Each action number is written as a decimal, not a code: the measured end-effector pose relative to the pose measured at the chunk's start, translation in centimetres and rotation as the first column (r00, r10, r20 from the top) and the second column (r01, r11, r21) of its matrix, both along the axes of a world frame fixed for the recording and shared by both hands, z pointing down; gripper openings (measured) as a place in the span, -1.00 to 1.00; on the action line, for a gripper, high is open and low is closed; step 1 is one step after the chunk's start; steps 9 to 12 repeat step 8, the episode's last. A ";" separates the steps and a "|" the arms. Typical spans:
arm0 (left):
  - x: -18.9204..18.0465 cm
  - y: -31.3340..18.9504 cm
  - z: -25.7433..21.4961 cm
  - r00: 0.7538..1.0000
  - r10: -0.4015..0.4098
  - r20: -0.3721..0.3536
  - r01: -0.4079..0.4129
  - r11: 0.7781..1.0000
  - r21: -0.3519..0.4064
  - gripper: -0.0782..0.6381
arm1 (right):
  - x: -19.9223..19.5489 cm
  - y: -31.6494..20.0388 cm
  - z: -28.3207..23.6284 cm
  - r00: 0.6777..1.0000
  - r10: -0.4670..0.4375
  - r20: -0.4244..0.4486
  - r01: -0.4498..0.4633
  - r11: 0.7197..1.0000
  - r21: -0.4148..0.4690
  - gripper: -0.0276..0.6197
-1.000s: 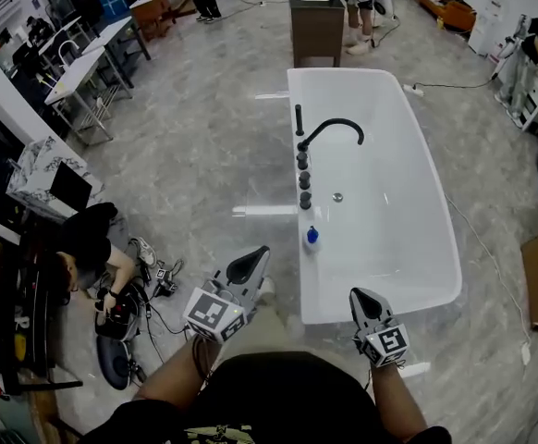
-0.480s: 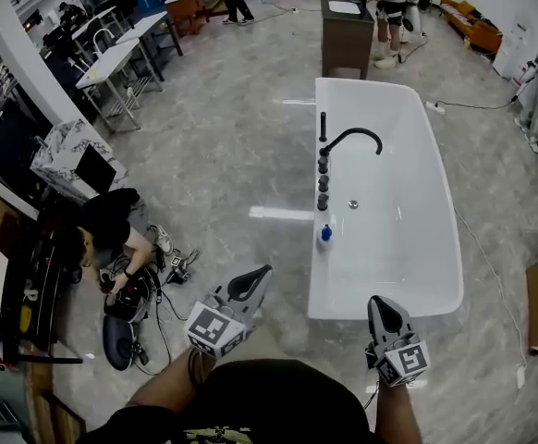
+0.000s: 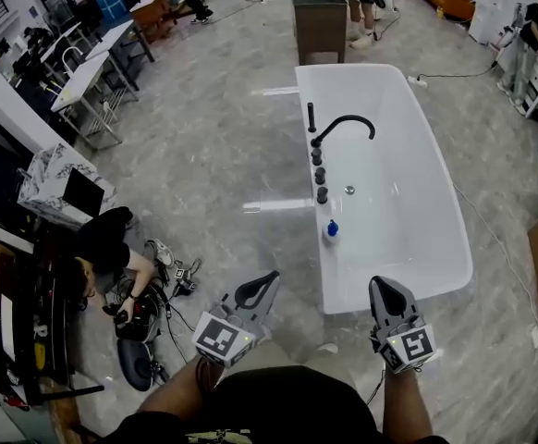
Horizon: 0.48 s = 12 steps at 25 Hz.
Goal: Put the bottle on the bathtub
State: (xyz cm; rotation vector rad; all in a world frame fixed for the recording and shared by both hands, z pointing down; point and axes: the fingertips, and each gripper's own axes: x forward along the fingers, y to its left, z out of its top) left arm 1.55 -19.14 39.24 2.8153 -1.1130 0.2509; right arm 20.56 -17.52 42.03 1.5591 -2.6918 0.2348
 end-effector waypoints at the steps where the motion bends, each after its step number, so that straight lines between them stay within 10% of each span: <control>1: -1.0 -0.5 0.3 1.000 -0.001 -0.006 0.001 1.000 -0.014 -0.76 | -0.7 -0.3 0.2 1.000 0.006 -0.012 -0.006 1.000 -0.004 -0.88; 12: -9.0 -4.9 2.1 0.999 0.013 -0.042 -0.015 0.998 -0.057 -0.76 | -7.5 -2.7 2.4 0.997 0.057 -0.049 -0.061 0.995 -0.084 -0.88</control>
